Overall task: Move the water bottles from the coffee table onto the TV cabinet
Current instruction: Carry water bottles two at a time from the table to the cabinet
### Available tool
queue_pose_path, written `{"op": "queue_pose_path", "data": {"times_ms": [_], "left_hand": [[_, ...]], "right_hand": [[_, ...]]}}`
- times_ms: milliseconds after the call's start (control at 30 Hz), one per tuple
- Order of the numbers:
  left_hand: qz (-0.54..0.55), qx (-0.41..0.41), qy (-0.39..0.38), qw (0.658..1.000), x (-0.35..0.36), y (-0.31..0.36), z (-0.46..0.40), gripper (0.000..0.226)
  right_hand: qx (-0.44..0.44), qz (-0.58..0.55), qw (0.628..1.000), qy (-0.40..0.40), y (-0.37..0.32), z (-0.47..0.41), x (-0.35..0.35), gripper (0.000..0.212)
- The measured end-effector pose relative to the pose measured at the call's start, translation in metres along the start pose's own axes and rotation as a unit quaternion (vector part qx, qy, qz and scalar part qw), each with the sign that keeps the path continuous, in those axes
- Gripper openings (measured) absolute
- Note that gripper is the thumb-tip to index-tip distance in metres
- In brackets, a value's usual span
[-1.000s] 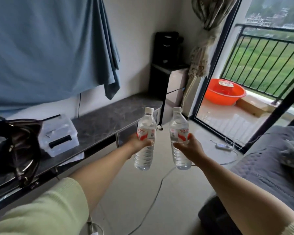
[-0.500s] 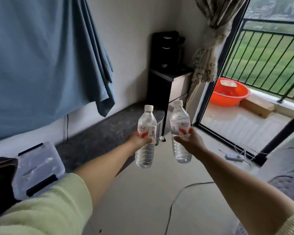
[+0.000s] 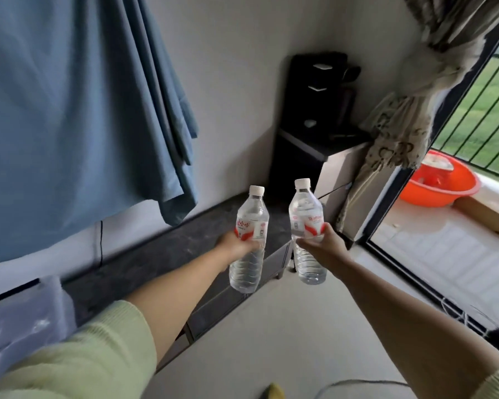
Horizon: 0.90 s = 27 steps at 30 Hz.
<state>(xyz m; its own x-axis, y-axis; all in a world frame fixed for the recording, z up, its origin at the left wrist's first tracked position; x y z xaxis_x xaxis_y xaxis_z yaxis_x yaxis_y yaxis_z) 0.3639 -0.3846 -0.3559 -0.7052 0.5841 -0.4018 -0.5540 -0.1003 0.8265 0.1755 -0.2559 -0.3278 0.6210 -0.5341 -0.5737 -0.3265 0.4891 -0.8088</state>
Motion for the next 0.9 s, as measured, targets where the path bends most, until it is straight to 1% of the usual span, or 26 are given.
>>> {"op": "queue_pose_path", "data": {"times_ms": [100, 167, 267, 400, 467, 500, 600, 700, 800, 900], "left_hand": [[0.018, -0.014, 0.015, 1.000, 0.000, 0.023, -0.056, 0.050], [0.042, -0.026, 0.023, 0.999, -0.002, 0.035, -0.101, 0.043], [0.062, -0.040, 0.015, 0.997, -0.005, 0.042, -0.143, 0.036], [0.064, -0.061, 0.028, 0.996, -0.017, 0.043, -0.208, 0.046], [0.055, -0.068, 0.039, 0.995, -0.025, 0.043, -0.242, 0.059], [0.053, -0.068, 0.037, 0.996, -0.028, 0.045, -0.263, 0.066], [0.052, -0.068, 0.041, 0.995, -0.038, 0.058, -0.318, 0.070], [0.086, -0.066, 0.058, 0.992, -0.043, 0.068, -0.368, 0.080], [0.121, -0.084, 0.070, 0.987, -0.037, 0.061, -0.418, 0.080], [0.142, -0.091, 0.084, 0.982, -0.027, 0.052, -0.459, 0.070]], "right_hand": [[-0.002, 0.015, 1.000, -0.019, -0.011, -0.068, 0.005, 0.050], [0.000, 0.020, 0.999, -0.032, -0.019, -0.120, 0.011, 0.051], [0.006, 0.024, 0.999, -0.046, -0.025, -0.169, 0.022, 0.052], [0.015, 0.035, 0.997, -0.071, -0.037, -0.231, 0.048, 0.049], [0.016, 0.038, 0.996, -0.078, -0.041, -0.259, 0.063, 0.048], [0.019, 0.038, 0.996, -0.076, -0.044, -0.276, 0.071, 0.048], [0.027, 0.040, 0.996, -0.069, -0.054, -0.328, 0.094, 0.047], [0.035, 0.012, 0.997, -0.061, -0.061, -0.372, 0.113, 0.048], [0.055, -0.018, 0.997, -0.050, -0.054, -0.419, 0.135, 0.050], [0.085, -0.055, 0.993, -0.058, -0.038, -0.466, 0.159, 0.054]]}}
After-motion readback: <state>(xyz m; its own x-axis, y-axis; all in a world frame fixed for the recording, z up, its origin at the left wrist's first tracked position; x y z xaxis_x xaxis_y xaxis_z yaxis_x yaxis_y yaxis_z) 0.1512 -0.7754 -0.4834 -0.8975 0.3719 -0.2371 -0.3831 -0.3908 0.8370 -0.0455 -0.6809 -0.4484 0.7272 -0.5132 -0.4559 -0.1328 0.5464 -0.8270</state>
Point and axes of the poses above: each hand's wrist, its own z-axis away from the middle knuckle, its own x-axis out of the palm, y = z × x, the point moved 3 cm from there along -z, towards the middle knuckle, and after that the axes turned 3 degrees about y, right-handed, at the moved point
